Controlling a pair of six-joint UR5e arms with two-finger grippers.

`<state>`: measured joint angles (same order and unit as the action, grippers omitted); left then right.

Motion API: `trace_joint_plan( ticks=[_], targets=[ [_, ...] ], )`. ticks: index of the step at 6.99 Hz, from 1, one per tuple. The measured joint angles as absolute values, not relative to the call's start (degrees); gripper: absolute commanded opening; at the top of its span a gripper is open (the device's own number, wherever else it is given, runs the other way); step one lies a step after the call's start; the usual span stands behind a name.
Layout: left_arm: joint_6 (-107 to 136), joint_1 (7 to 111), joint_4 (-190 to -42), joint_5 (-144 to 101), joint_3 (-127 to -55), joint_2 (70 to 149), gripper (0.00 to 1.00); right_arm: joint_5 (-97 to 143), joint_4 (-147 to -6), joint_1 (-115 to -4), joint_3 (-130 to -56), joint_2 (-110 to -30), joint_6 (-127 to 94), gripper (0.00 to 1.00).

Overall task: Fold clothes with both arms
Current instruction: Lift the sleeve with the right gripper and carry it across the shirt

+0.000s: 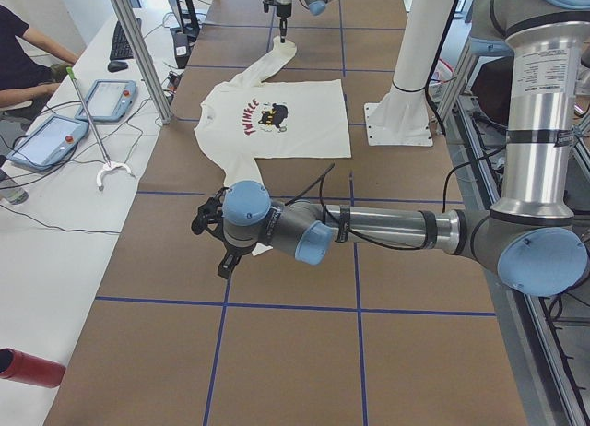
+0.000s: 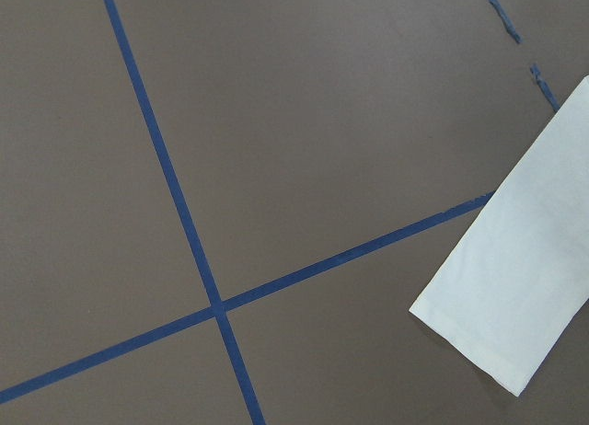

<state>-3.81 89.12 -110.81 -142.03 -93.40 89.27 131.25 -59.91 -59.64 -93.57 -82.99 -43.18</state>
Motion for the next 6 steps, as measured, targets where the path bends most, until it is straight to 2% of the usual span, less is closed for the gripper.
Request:
trace_joint_plan(
  ticks=[2, 6],
  targets=[
    [-3.7, 89.1, -110.8, -142.0, -93.0, 89.7, 1.0, 131.8, -61.1, -60.2, -88.5, -70.4, -53.8, 0.0],
    [-3.8, 89.1, -110.7, -142.0, -91.7, 89.8, 1.0, 133.2, -61.0, -58.7, -74.9, -40.4, -67.8, 0.0]
  ],
)
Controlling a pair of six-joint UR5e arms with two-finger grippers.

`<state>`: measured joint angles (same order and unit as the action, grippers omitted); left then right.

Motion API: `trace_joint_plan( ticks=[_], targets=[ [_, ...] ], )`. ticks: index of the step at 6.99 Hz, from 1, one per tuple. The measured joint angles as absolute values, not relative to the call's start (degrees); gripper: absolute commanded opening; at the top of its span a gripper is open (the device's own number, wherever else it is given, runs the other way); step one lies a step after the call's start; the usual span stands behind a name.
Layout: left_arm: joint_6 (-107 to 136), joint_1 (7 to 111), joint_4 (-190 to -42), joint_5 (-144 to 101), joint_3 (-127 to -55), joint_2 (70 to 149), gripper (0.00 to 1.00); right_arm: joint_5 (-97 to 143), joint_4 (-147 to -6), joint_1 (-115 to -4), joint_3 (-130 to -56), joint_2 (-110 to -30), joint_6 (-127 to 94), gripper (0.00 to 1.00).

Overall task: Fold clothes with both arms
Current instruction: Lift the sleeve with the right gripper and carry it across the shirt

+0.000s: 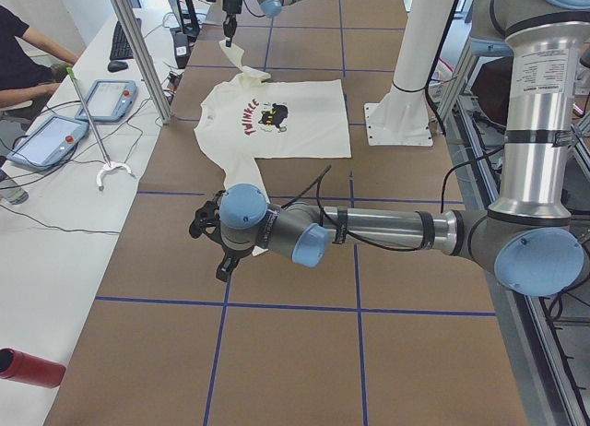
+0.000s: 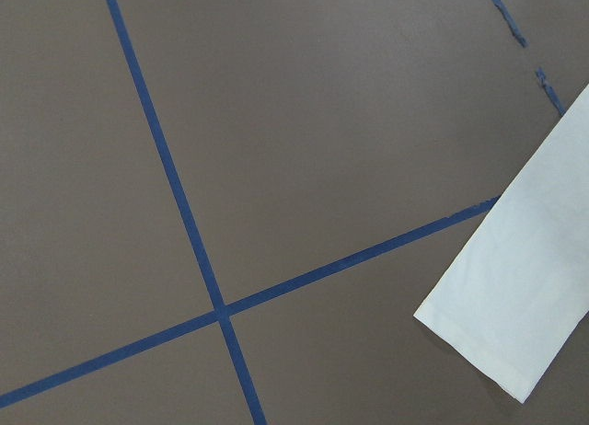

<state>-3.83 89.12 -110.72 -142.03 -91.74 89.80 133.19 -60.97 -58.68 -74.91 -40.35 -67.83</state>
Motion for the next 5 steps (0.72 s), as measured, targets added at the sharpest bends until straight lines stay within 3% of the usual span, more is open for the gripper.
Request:
trace_joint_plan(
  ticks=[2, 5],
  targets=[
    [-3.9, 89.1, -110.7, -142.0, -91.2, 89.7, 1.0, 123.7, -58.9, -48.9, -65.6, -28.5, -68.6, 0.0],
    [-3.9, 89.1, -110.8, -142.0, -90.4, 89.8, 1.0, 110.9, -53.8, -40.3, -56.5, -24.1, -68.9, 0.0]
  ],
)
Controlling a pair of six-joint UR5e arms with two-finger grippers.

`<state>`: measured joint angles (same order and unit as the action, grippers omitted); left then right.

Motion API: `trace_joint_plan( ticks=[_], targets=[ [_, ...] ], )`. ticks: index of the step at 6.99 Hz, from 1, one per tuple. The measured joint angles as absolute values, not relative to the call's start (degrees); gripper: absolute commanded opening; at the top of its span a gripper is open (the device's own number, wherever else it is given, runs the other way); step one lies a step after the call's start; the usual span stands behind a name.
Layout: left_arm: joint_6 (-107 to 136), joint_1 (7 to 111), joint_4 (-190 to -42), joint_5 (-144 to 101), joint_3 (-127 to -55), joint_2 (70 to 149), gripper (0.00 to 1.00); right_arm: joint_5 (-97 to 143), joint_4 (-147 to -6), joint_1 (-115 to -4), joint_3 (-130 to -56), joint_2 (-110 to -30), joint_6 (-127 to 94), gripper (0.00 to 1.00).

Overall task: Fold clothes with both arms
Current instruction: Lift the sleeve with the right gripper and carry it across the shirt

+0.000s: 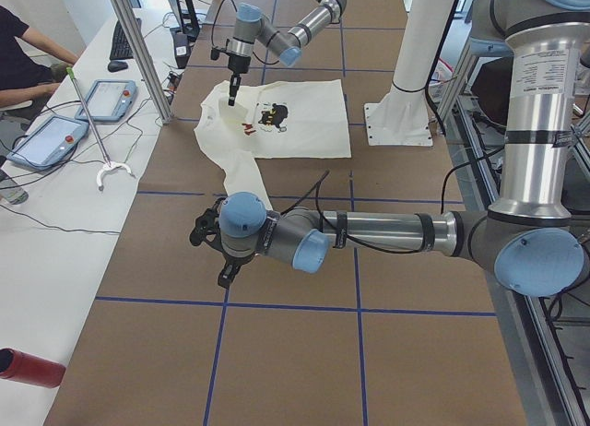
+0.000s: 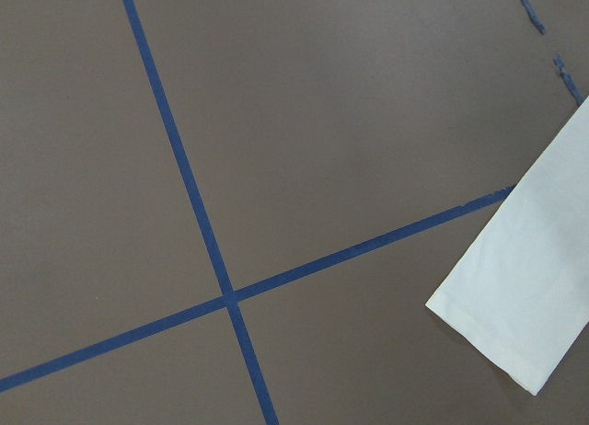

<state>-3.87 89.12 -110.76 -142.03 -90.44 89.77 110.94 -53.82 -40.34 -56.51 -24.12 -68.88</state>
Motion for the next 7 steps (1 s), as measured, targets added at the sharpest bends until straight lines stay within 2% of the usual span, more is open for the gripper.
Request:
trace_joint_plan(
  ticks=[1, 2, 3, 7],
  targets=[
    [-3.9, 89.1, -110.8, -142.0, -90.3, 89.8, 1.0, 109.9, -53.6, -40.0, -55.5, -24.0, -68.9, 0.0],
    [-3.9, 89.1, -110.9, -142.0, -90.3, 89.8, 1.0, 109.4, -53.5, -39.8, -55.1, -23.9, -68.9, 0.38],
    [-3.9, 89.1, -111.1, -142.0, -90.2, 89.8, 1.0, 109.0, -53.5, -39.3, -54.9, -23.2, -68.8, 0.99],
    [-3.9, 89.1, -111.8, -142.0, -89.9, 90.0, 1.0, 98.7, -50.0, -34.5, -54.5, -20.2, -71.2, 1.0]
  ],
)
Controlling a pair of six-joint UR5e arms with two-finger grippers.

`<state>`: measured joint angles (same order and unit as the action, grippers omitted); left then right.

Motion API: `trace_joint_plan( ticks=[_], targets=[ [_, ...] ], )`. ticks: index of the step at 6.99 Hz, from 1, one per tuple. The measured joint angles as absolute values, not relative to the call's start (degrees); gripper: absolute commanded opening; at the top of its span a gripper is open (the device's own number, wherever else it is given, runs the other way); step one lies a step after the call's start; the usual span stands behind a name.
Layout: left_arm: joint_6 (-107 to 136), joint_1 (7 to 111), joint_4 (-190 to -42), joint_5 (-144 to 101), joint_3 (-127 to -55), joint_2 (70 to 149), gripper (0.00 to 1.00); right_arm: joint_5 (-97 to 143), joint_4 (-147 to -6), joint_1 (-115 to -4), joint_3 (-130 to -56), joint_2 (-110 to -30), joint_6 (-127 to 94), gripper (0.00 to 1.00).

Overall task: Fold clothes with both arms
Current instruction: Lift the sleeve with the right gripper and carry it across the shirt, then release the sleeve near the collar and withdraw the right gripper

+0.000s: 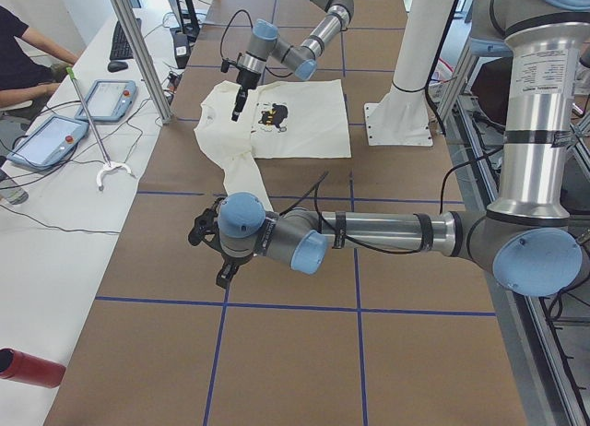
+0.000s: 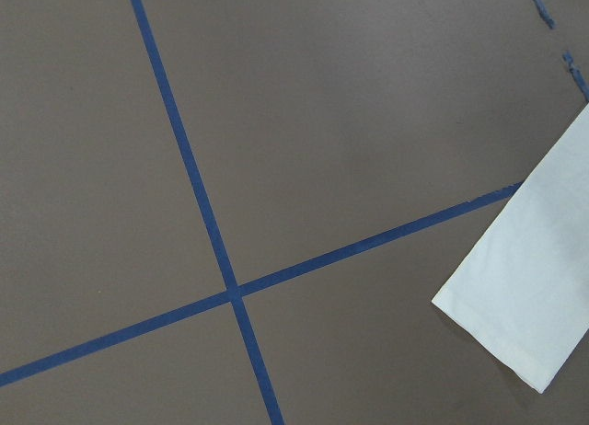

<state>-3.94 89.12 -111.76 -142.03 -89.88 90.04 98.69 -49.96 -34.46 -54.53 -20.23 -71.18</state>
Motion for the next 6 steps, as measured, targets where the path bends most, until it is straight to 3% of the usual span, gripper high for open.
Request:
trace_joint_plan(
  ticks=[3, 6],
  targets=[
    [7.0, 86.7, -116.4, -140.7, -89.5, 90.0, 1.0, 104.0, -59.7, -37.0, -59.4, -22.2, -75.0, 1.0],
    [37.2, 73.6, -133.0, -128.1, -93.5, 85.1, 1.0, 117.1, -82.1, -46.3, -79.7, -36.7, -67.6, 1.0]
  ],
)
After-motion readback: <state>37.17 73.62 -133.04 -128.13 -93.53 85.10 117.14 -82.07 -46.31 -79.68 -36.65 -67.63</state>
